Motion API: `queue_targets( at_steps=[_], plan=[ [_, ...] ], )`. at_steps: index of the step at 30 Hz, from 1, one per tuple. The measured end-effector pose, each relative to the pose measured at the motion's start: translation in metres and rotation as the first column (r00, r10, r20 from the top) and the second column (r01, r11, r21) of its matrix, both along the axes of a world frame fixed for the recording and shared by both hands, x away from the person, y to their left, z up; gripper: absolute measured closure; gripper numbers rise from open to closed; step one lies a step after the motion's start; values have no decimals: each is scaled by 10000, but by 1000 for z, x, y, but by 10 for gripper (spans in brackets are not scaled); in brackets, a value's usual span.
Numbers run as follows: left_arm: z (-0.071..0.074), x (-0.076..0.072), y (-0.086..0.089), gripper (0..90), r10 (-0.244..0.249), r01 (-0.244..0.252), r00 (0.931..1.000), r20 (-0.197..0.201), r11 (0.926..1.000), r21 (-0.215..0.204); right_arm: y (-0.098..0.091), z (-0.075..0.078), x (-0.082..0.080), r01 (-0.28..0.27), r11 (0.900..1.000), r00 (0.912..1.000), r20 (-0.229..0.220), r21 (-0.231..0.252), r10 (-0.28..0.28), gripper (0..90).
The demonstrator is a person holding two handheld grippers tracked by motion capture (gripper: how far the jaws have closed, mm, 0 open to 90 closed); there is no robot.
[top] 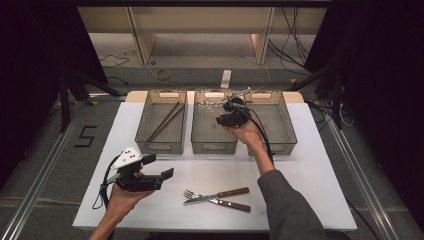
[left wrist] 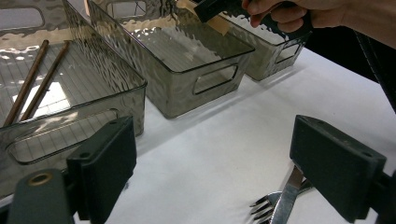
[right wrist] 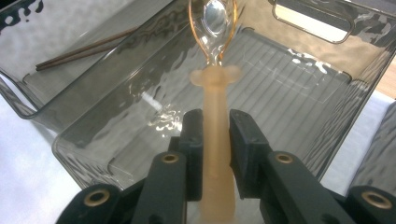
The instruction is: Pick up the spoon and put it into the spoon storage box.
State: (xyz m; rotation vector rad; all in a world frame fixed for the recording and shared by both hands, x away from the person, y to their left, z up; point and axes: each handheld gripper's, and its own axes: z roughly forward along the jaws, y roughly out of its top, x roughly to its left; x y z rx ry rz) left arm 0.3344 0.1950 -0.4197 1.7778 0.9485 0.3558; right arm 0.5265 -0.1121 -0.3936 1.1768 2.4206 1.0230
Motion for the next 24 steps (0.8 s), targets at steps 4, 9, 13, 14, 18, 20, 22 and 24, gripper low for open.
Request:
queue_targets(
  at_steps=[4,9,13,14,18,20,22,24],
  plan=[
    [0,0,-1,141,1,-1,10000,20,10000,1,2,-2,1,41,10000,10000,-59,15,-41,766],
    [0,0,0,141,-2,2,10000,15,10000,1,3,-5,1,25,10000,9999,-146,-40,-26,765],
    [0,0,0,141,-10,10,10000,21,10000,18,4,-8,2,40,10000,9996,-267,-51,-41,764],
    [0,0,0,141,-11,11,10000,24,10000,23,4,-9,2,60,10000,9995,-315,-70,-62,763],
    [0,0,-1,141,-3,3,10000,0,10000,29,6,-11,3,144,9999,9984,-545,-26,-145,691],
    [0,0,0,141,5,-5,10000,-8,10000,31,5,-12,4,79,9999,9969,-778,102,-71,601],
    [0,0,0,141,-10,10,10000,-8,10000,36,5,-10,3,-18,9998,9974,-726,178,31,575],
    [0,0,0,141,2,-2,10000,-7,10000,17,4,-7,1,-204,9994,9980,-600,280,220,530]
  ],
)
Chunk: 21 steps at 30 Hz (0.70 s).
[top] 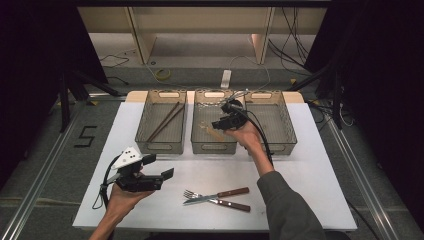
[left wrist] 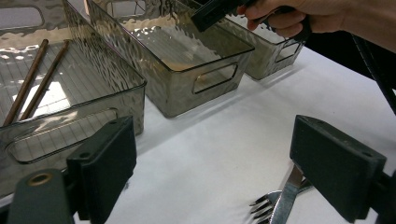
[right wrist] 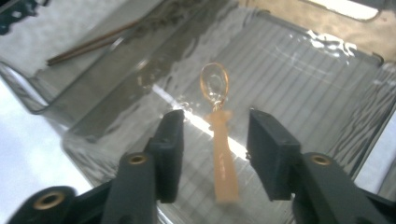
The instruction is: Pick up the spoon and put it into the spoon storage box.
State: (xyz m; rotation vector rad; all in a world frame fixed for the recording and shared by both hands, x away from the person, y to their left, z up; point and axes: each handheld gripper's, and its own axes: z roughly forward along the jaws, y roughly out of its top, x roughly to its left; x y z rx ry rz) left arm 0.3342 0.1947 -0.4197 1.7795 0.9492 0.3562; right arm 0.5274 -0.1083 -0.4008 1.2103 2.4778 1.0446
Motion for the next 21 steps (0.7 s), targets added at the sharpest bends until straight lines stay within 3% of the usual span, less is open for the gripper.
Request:
queue_targets(
  at_steps=[4,8,11,21],
  plan=[
    [0,0,0,141,9,-9,10000,-14,10000,53,-1,9,-8,-597,9982,9982,72,-9,597,462],
    [0,0,0,140,49,-49,10000,-43,10000,25,-2,22,-25,-1451,9893,9886,397,-146,1455,401],
    [0,0,0,140,50,-50,10000,-23,10000,18,-5,29,-39,-2086,9777,9754,666,-257,2099,380],
    [0,0,0,140,66,-66,10000,-43,10000,-21,-10,36,-77,-3221,9460,9407,1002,-359,3241,301]
  ],
)
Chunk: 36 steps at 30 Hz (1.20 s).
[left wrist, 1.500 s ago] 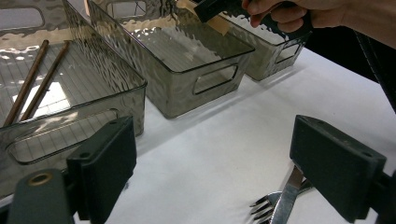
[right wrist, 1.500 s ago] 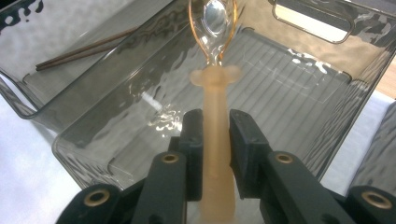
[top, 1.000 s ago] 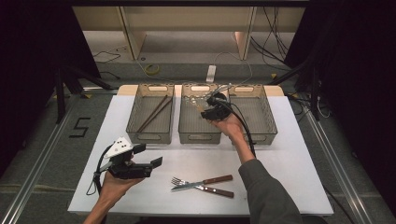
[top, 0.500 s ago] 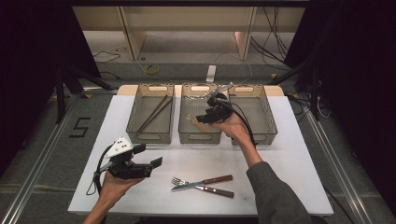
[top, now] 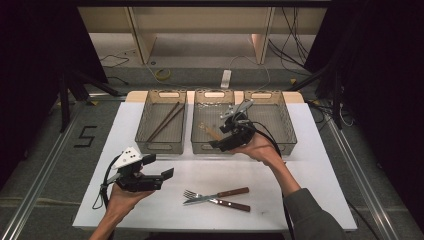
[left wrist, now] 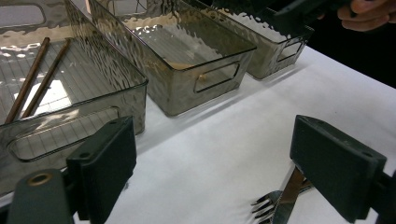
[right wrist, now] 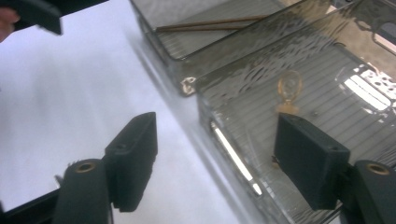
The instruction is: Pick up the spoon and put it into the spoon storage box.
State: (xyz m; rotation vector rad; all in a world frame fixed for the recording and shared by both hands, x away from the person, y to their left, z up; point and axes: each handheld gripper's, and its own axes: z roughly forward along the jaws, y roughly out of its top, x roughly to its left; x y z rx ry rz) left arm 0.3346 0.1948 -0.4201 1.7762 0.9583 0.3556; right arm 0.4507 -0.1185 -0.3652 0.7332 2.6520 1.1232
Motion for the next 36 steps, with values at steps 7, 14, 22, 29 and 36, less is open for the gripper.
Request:
queue_targets(
  at_steps=[7,14,22,29,36],
  plan=[
    [0,0,1,140,-27,27,10000,-2,10000,8,-2,-5,-18,-295,9994,9995,66,-174,296,264],
    [0,0,0,140,-1,1,10000,-6,10000,-12,-9,-12,-33,-730,9966,9973,86,-373,734,252],
    [0,-1,-2,139,-105,104,9999,40,9999,118,-15,-23,-46,-1218,9882,9925,-163,-932,1208,257],
    [1,0,-1,139,-97,96,9999,62,9999,105,-16,-34,-54,-1775,9723,9837,-576,-1520,1705,291],
    [1,-1,-2,139,-125,124,9999,89,9999,83,-12,-51,-60,-2227,9451,9739,-987,-2392,2046,308]
  ],
)
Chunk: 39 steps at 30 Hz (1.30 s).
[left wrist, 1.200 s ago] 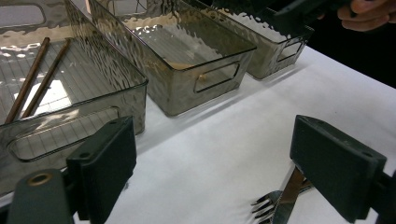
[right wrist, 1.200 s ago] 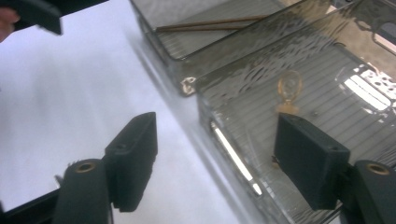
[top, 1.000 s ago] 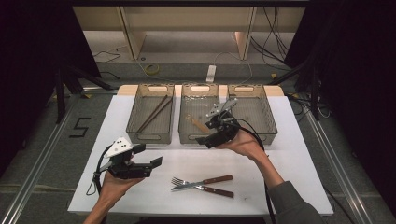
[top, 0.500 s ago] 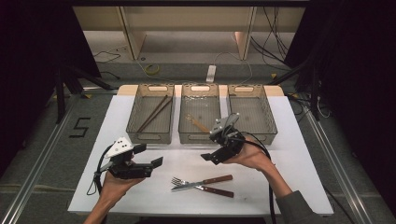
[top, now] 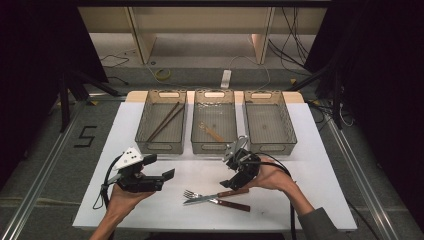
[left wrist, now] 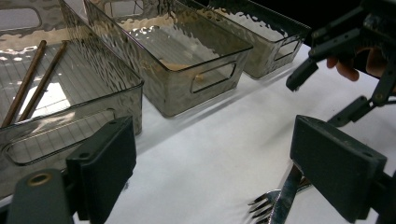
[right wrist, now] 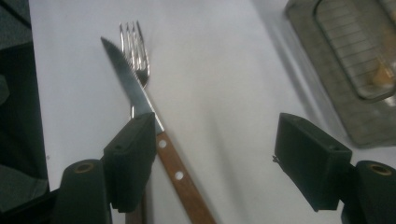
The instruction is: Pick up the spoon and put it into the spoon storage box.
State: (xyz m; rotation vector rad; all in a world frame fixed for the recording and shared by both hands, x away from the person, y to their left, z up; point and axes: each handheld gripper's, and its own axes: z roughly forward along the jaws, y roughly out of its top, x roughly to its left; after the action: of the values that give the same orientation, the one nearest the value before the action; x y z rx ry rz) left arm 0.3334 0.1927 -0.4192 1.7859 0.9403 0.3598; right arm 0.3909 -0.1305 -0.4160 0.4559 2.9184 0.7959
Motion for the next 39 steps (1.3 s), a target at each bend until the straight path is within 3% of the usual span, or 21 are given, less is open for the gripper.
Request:
queue_targets(
  at_steps=[3,11,13,15,21,32,35,39],
  plan=[
    [0,0,0,139,-14,14,10000,6,10000,14,1,-7,-2,-210,9988,9997,-132,-437,205,315],
    [0,0,-1,139,-42,42,10000,-8,10000,14,2,-16,-7,-409,9939,9987,-358,-1020,374,352],
    [0,0,-1,139,-75,75,10000,-4,9999,91,3,-19,-7,-617,9919,9979,-280,-1107,590,363],
    [0,0,-1,139,-75,74,10000,2,9999,114,5,-21,-9,-509,9929,9982,-379,-1078,470,374],
    [0,-1,-2,139,-97,97,10000,4,9999,129,6,-28,-12,-705,9837,9967,-505,-1655,629,425],
    [0,-1,-2,139,-96,96,10000,-20,9999,113,9,-37,-14,-815,9763,9946,-796,-2003,667,536],
    [0,0,-2,139,-105,105,9999,-18,9999,98,9,-39,-13,-1101,9719,9929,-666,-2080,983,558],
    [0,0,-2,139,-106,106,9999,-26,9999,96,10,-40,-14,-1006,9729,9939,-658,-2082,887,580]
  ],
)
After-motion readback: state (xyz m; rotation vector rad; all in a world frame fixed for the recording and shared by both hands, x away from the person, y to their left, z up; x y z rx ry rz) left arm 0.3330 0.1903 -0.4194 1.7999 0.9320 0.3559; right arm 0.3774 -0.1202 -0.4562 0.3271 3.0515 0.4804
